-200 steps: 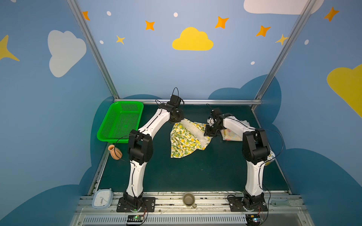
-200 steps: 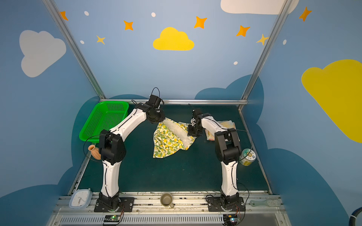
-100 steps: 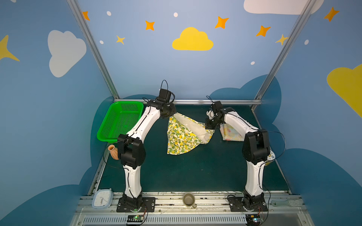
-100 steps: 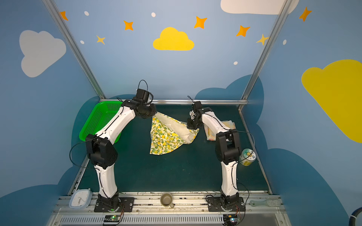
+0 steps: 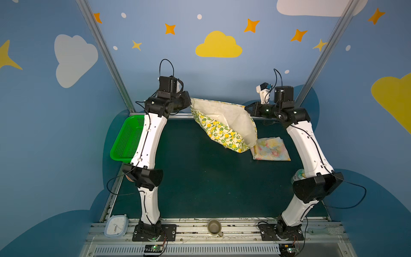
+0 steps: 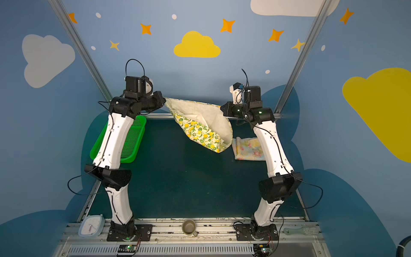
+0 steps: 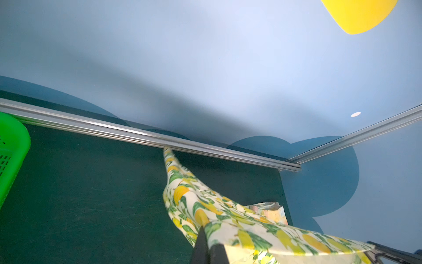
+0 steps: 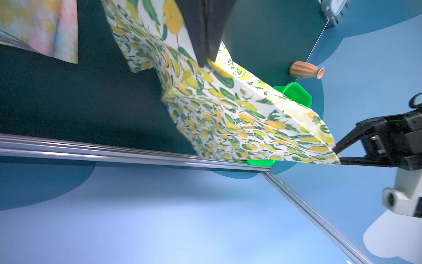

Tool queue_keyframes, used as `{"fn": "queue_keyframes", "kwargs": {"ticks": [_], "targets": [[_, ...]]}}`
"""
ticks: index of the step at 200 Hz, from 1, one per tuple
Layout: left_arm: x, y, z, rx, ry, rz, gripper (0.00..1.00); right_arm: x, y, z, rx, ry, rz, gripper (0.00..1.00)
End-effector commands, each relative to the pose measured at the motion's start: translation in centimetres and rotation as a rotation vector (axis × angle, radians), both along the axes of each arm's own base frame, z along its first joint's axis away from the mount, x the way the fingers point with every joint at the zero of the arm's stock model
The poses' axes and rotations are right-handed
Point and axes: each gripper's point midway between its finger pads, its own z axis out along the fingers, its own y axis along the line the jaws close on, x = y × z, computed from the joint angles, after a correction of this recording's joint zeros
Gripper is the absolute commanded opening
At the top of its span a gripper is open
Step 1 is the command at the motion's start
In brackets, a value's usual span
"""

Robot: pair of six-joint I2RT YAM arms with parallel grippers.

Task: Fold and stack skirts
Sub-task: Flatten out the skirt at the center of the table.

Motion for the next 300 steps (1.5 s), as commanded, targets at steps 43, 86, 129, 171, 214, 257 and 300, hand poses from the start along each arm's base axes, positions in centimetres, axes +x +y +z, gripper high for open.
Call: {"fn": "queue_keyframes", "kwargs": {"ticks": [43, 86, 129, 171, 214, 257, 300], "targets": [[-2.1, 5.3, 0.8, 0.023, -0.046, 0.157, 0.04, -0.2, -2.1, -0.5, -0.014, 0.032, -0.044, 0.0], [-0.7, 6.2, -0.3, 0.02, -0.013, 0.167, 0.04, 2.8, -2.6, -1.7, 0.004, 0.064, -0.057, 0.0], [2.2, 6.5, 0.2, 0.025, -0.025, 0.167, 0.04, 6.5, -3.6, -1.2, 0.027, 0.056, -0.08, 0.0], [2.1, 6.0, 1.2, -0.006, -0.036, 0.143, 0.04, 5.8, -3.6, -0.1, -0.001, 0.032, -0.076, 0.0], [-2.0, 4.5, -5.0, 0.003, 0.146, 0.107, 0.04, 0.9, -1.9, -4.1, -0.163, 0.069, -0.062, 0.0], [-10.4, 4.0, -16.3, -0.104, 0.307, 0.196, 0.06, -6.2, -1.3, -14.1, -0.191, 0.157, -0.117, 0.0], [-18.4, 4.0, -23.9, -0.042, 0.513, 0.229, 0.67, -13.5, -0.8, -24.4, -0.242, 0.331, -0.091, 0.0]]}}
